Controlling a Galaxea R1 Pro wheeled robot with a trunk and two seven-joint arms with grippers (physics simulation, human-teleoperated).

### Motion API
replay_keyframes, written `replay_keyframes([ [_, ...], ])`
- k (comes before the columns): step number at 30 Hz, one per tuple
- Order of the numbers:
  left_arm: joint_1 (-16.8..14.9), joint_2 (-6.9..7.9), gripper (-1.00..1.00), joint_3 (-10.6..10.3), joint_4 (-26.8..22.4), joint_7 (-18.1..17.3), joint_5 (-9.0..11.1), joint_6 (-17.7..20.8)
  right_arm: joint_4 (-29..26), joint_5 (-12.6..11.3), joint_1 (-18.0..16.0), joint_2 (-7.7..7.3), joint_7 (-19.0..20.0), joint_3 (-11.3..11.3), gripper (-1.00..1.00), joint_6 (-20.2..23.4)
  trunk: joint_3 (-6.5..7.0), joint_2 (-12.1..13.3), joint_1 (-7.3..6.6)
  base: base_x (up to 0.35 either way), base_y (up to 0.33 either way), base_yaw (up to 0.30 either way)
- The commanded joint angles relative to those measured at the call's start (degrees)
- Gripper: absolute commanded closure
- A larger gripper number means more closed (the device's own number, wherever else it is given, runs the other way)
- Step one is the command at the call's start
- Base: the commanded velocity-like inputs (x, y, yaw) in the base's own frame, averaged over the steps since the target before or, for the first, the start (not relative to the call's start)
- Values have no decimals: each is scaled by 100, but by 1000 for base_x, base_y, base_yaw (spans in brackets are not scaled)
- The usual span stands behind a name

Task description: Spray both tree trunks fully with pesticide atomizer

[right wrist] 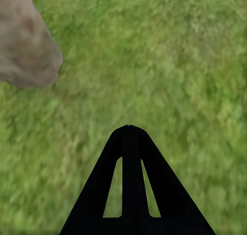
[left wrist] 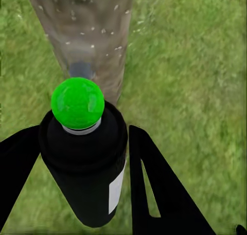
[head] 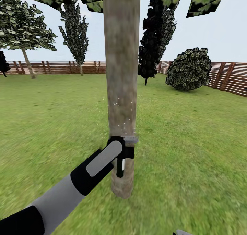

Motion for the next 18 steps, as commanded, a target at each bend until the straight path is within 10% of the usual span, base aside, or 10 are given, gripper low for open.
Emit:
replay_keyframes([
  [1, 219, 51, 100, 1, 11, -220, -498, 40, -1, -47, -2, 3, 4, -7, 100, -28, -13, -14, 4, 0, 0, 0],
  [3, 737, 123, 100, 29, 55, -908, -1540, 32, -5, -47, -2, 3, 3, -7, 100, -29, -13, -14, 4, 0, 0, 0],
  [6, 1310, 361, 100, 59, 109, -1610, -2313, -76, -15, -47, -4, 3, 2, -7, 100, -29, -13, -14, 4, 0, 0, 0],
  [7, 1547, 683, 100, 59, 126, -1975, -2543, -439, -18, -47, -3, 3, 4, -7, 100, -29, -13, -14, 4, 0, 0, 0],
  [13, 2278, 1679, 100, 48, 99, -2848, -2709, -1750, -13, -47, -5, 3, 4, -7, 100, -29, -13, -14, 4, 0, 0, 0],
  [18, 2305, 1729, 100, 95, -344, -2838, -2706, -1403, -5, -51, -4, 3, 1, -1, 100, -26, -13, -14, 4, 0, 0, 0],
])
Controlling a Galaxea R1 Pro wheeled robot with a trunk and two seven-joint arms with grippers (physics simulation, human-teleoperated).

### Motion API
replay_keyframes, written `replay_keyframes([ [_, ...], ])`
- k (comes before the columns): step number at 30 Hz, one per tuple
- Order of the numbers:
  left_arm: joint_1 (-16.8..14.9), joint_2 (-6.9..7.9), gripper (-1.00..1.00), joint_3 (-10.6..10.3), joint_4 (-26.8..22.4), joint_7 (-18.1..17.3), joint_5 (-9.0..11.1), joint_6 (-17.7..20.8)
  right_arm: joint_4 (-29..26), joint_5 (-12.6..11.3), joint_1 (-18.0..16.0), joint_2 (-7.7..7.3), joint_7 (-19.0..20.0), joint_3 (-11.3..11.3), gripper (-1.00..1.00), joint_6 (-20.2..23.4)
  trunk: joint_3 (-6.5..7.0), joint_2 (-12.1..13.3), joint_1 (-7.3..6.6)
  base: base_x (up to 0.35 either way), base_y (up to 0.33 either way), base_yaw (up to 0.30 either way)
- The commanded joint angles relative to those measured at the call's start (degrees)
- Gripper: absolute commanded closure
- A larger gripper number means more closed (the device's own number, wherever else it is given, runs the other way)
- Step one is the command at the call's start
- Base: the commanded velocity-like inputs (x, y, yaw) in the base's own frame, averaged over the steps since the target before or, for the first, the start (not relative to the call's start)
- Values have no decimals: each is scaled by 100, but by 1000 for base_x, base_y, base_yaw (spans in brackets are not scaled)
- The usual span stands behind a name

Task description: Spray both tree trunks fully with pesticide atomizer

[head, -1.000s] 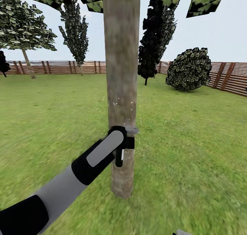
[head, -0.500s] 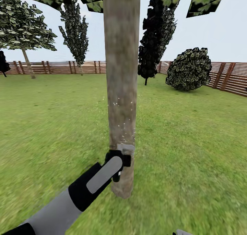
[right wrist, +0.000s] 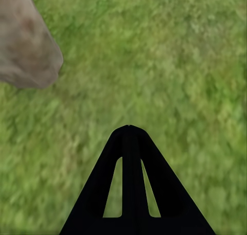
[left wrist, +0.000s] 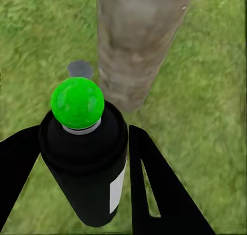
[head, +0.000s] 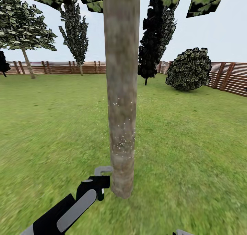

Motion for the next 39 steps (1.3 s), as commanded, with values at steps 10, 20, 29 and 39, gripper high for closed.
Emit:
replay_keyframes([
  [10, -2180, -1466, 100, 674, -249, 2571, 1069, 2134, 12, -54, -3, 4, 4, -11, 100, -21, -14, -13, 4, 0, 0, 0],
  [20, -3729, -1547, 100, 754, -97, 3519, 2313, 2253, 21, -62, -4, 4, 6, -10, 100, -21, -14, -13, 4, 0, 0, 0],
  [29, -4977, -1741, 100, 800, 327, 3722, 3266, 2199, 29, -60, -4, 12, 6, -5, 100, -21, -14, -13, 4, 0, 0, 0],
  [39, -4242, -1886, 100, 742, -27, 3692, 3436, 1789, 30, -43, -5, 55, 7, -5, 100, -21, -14, -13, 4, 0, 0, 0],
])
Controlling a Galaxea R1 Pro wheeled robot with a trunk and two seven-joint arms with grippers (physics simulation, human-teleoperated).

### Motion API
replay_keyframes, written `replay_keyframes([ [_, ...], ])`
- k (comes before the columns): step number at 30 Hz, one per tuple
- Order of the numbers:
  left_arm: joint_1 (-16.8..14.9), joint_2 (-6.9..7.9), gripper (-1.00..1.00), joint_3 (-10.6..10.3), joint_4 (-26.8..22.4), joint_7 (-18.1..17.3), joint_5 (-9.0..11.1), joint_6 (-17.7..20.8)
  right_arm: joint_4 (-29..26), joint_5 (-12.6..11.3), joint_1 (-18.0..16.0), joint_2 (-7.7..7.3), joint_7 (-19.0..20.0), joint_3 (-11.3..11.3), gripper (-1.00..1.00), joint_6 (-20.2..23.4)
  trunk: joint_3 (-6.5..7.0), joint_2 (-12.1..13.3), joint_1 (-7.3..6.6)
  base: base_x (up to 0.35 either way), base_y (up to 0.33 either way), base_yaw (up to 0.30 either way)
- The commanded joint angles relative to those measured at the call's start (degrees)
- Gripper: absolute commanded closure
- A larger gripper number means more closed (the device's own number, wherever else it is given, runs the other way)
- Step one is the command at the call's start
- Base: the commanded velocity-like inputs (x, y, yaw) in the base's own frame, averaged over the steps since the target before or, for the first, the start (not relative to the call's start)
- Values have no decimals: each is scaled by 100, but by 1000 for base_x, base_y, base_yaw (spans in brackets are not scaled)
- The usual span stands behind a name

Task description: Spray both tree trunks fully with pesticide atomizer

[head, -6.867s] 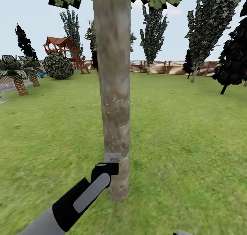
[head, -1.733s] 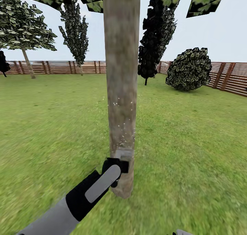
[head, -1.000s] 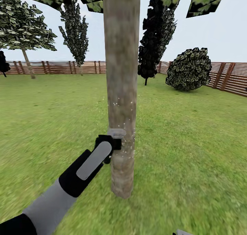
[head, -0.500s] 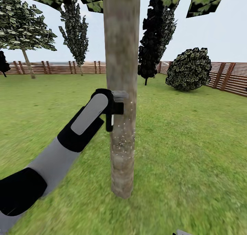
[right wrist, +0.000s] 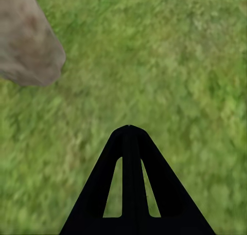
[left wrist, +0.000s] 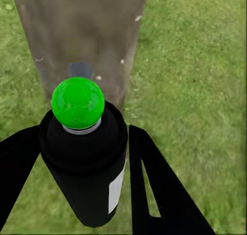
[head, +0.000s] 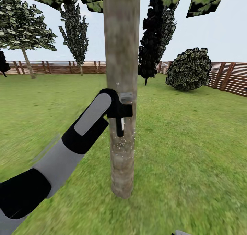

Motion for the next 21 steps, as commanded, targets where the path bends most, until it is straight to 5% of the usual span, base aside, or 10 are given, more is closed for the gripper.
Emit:
replay_keyframes([
  [1, 225, 8, 100, -5, -8, 56, 37, 60, 0, -46, -3, 4, 4, -7, 100, -26, -11, -13, 4, 0, 0, 0],
  [8, 1463, 44, 100, -337, -24, 3, -615, 59, -6, -45, -3, 4, 4, -7, 100, -26, -11, -13, 4, 0, 0, 0],
  [14, 2937, 170, 100, -367, 44, -1608, -2495, 39, -8, -45, -4, 4, 4, -7, 100, -26, -11, -13, 4, 0, 0, 0],
  [16, 3439, 373, 100, -361, 152, -2207, -3011, -192, -8, -45, -2, 4, 4, -7, 100, -26, -11, -13, 4, 0, 0, 2],
  [18, 3702, 646, 100, -368, 278, -2631, -3218, -596, -8, -45, -4, 4, 4, -7, 100, -26, -11, -13, 4, 0, 0, 72],
  [21, 4347, 1305, 100, -373, 392, -3371, -3626, -1603, -8, -45, -5, 4, 1, -7, 100, -27, -11, -13, 4, 0, 0, 213],
])
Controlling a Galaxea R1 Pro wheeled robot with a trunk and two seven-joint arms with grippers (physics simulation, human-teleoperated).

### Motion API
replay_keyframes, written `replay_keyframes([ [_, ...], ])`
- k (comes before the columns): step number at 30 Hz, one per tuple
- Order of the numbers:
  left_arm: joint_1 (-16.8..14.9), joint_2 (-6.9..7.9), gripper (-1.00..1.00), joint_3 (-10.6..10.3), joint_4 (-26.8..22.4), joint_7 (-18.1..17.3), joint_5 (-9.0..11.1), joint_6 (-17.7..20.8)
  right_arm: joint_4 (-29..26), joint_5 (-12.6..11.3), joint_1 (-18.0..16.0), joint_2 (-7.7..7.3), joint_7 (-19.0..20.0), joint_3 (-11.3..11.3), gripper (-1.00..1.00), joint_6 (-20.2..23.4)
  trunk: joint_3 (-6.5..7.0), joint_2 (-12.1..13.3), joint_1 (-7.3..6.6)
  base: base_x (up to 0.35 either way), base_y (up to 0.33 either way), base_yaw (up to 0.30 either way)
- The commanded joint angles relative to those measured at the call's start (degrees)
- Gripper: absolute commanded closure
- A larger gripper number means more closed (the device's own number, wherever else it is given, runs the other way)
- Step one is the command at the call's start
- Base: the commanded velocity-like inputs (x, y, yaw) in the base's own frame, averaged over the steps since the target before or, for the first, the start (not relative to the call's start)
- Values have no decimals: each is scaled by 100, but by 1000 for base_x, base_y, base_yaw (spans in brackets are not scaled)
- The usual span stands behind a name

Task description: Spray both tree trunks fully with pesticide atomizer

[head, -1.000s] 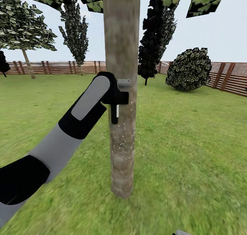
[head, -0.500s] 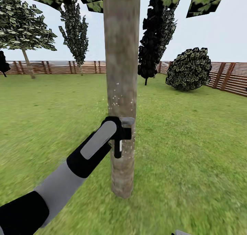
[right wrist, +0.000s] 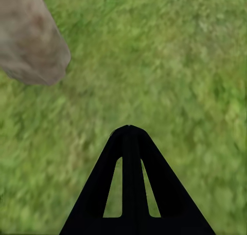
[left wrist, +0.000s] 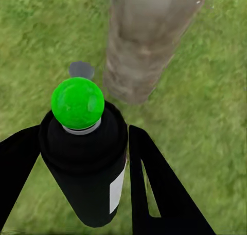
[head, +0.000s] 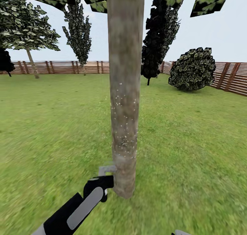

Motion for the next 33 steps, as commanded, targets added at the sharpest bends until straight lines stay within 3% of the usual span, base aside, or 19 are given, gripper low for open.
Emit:
replay_keyframes([
  [1, 203, 180, 100, -17, 3, -140, -76, -320, -1, -46, -1, 3, 4, -9, 100, -25, -12, -14, 4, -16, 18, 260],
  [5, 887, 820, 100, -11, 477, -1048, -273, -1594, -1, -46, 0, 3, 4, -9, 100, -25, -12, -14, 4, -96, 109, 272],
  [7, 1141, 993, 100, -3, 1030, -1686, -277, -2253, -1, -46, -1, 3, 6, -9, 100, -25, -12, -14, 4, -188, 195, 277],
  [11, 1408, 1090, 100, 30, 2513, -3217, -273, -3287, -1, -46, -3, 3, 7, -9, 100, -25, -12, -14, 4, -218, 220, 278],
  [14, 1442, 1070, 100, 42, 3318, -3952, -266, -3793, -1, -46, -3, 5, 7, -7, 100, -25, -12, -14, 4, -227, 228, 278],
  [19, 1458, 1082, 100, 52, 3705, -4250, -258, -4173, 0, -46, 1, 3, 7, -5, 100, -25, -12, -14, 4, -226, 234, 279],
  [33, 1449, 1048, 100, 114, 3747, -4284, -231, -4210, 1, -46, -1, 3, 6, 59, 100, -25, -12, -14, 4, -36, 64, 279],
])
